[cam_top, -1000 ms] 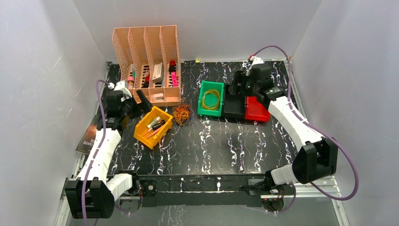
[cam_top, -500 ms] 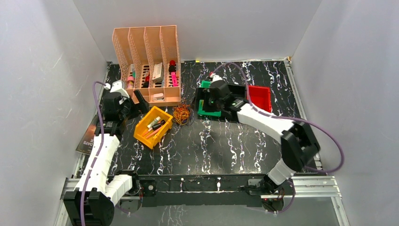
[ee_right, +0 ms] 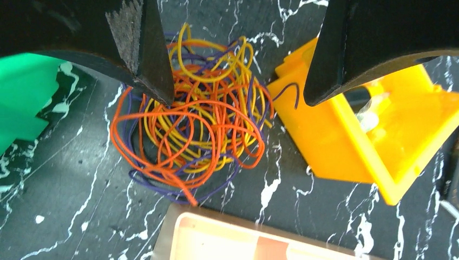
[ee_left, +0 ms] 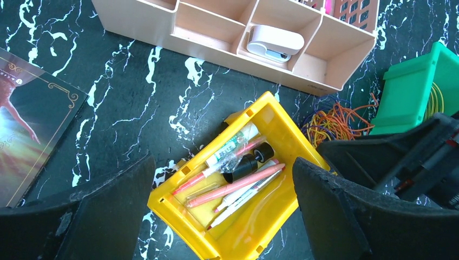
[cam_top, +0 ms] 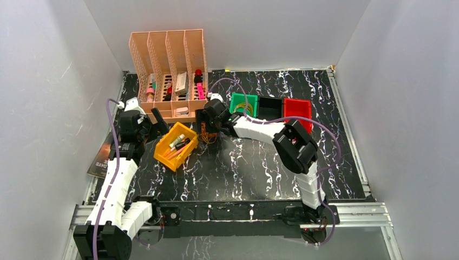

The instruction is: Untangle the cables

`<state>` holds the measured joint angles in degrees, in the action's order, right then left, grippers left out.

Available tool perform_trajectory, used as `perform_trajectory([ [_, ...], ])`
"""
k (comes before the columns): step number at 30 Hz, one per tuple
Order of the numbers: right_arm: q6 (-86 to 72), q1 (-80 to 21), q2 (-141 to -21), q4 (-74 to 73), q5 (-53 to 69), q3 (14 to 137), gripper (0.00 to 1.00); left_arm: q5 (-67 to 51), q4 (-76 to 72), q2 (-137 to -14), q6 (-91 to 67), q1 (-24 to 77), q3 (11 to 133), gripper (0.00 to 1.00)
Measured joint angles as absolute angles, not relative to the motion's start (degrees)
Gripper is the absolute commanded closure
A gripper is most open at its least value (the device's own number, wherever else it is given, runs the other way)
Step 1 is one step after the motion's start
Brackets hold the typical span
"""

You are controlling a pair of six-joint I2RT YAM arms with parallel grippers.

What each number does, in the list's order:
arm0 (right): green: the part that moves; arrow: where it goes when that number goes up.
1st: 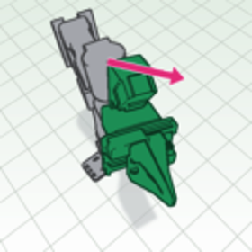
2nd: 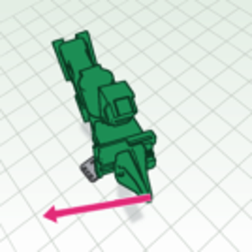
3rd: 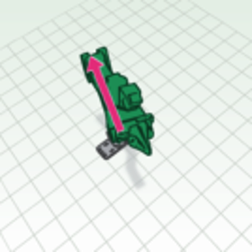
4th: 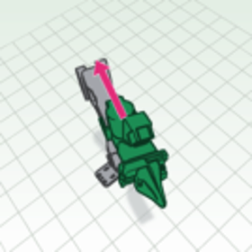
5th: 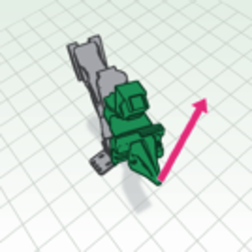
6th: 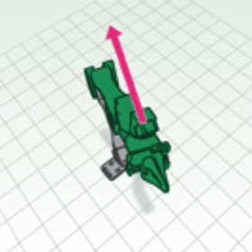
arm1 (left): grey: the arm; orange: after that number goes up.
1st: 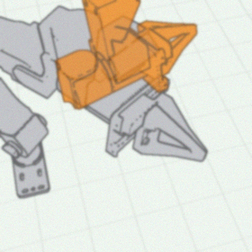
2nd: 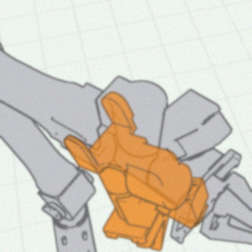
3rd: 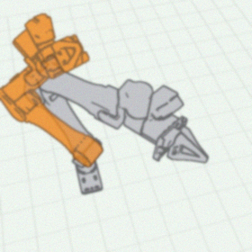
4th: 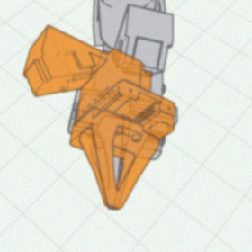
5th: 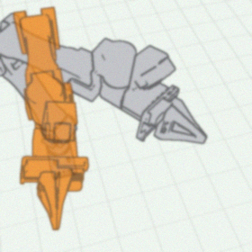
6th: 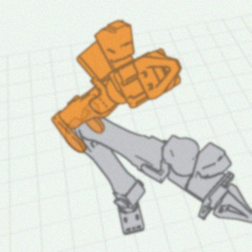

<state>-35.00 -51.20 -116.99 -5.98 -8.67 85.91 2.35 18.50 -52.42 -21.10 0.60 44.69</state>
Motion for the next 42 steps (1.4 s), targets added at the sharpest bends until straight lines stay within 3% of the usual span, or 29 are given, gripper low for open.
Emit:
perform_trajectory([
  [13, -30.68, -51.51, -125.64, -11.25, -15.77, 95.18, 0.05, 2.13, 18.48, -52.4, -21.08, 0.6, 44.69, 0.02],
  [17, -29.54, -51.55, -127.44, -12.58, -16.58, 96.27, 0.14, 2.13, 18.46, -52.42, -21.08, 0.6, 44.69, 0.02],
  [22, -28.05, -51.94, -127.48, -13.17, -17.41, 96.12, 0.34, 2.11, 18.46, -52.42, -21.08, 0.6, 44.69, 0.02],
  [25, -27.2, -52.62, -127.07, -12.4, -17.96, 94.7, 0.38, 2.13, 18.46, -52.45, -21.08, 0.6, 44.69, 0.02],
  [37, -26.52, -56.99, -112.53, -13.52, -14.37, 76.73, 0.4, 1.28, 17.96, -52.8, -21.89, 0.6, 44.4, 0.02],
  [42, -26.06, -58.85, -101.25, -13.21, -11.0, 66.32, 0.26, -3.55, 16.08, -53.47, -23.05, 0.6, 44.16, 0.02],
])
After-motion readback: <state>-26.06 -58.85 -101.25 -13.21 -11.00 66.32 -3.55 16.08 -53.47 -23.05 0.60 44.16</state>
